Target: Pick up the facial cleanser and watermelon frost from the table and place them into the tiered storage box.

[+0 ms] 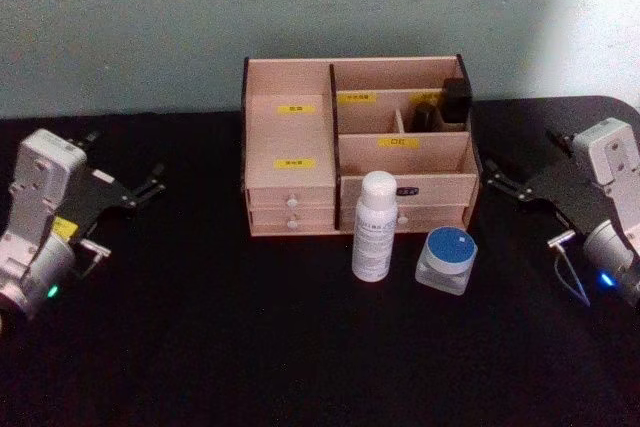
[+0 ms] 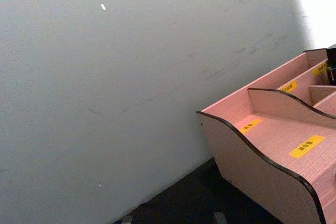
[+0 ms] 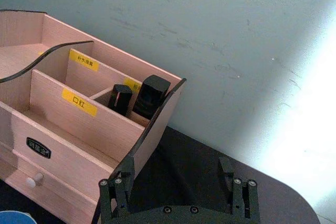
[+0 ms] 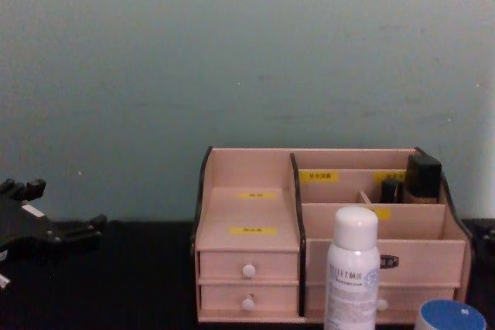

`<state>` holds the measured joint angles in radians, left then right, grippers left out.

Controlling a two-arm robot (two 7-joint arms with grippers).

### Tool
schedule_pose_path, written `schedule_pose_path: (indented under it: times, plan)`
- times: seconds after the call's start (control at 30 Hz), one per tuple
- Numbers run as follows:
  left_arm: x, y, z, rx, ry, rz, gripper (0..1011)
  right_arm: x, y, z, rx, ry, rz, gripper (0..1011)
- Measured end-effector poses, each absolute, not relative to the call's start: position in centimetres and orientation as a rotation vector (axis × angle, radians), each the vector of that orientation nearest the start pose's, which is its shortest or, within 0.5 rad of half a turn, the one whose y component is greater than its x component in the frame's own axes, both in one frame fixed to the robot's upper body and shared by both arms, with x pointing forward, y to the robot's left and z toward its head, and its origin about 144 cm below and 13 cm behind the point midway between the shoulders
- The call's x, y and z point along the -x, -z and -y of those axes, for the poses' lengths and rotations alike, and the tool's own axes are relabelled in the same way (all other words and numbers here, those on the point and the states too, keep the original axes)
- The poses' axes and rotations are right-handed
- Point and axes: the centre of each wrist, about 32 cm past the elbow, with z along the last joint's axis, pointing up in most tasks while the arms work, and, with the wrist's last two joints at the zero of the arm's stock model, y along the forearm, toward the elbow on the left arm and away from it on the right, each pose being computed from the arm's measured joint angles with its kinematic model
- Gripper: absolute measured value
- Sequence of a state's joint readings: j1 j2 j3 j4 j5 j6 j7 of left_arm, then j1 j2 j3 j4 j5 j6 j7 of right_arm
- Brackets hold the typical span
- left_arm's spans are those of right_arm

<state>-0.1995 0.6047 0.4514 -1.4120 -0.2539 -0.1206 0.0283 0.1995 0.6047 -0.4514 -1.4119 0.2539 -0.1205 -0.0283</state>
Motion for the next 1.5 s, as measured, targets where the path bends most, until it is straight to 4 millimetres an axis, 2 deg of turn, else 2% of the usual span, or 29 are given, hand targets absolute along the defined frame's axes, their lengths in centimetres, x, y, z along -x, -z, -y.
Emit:
schedule_pose_path:
  times: [1.03, 1.33, 1.5]
  plan:
    - [-48.9, -114.0, -31.0, -0.304, -1.248, 0.285, 1001, -48.9, -114.0, 31.0, 0.304, 1.248, 0.285, 1002]
    - [-48.9, -114.0, -31.0, -0.304, -1.248, 0.285, 1001, -48.8, -114.4, 31.7, 0.299, 1.244, 0.289, 1002]
    - [-48.9, -114.0, -31.0, -0.304, -1.248, 0.285, 1001, -48.0, -115.2, 32.4, 0.292, 1.242, 0.292, 1002]
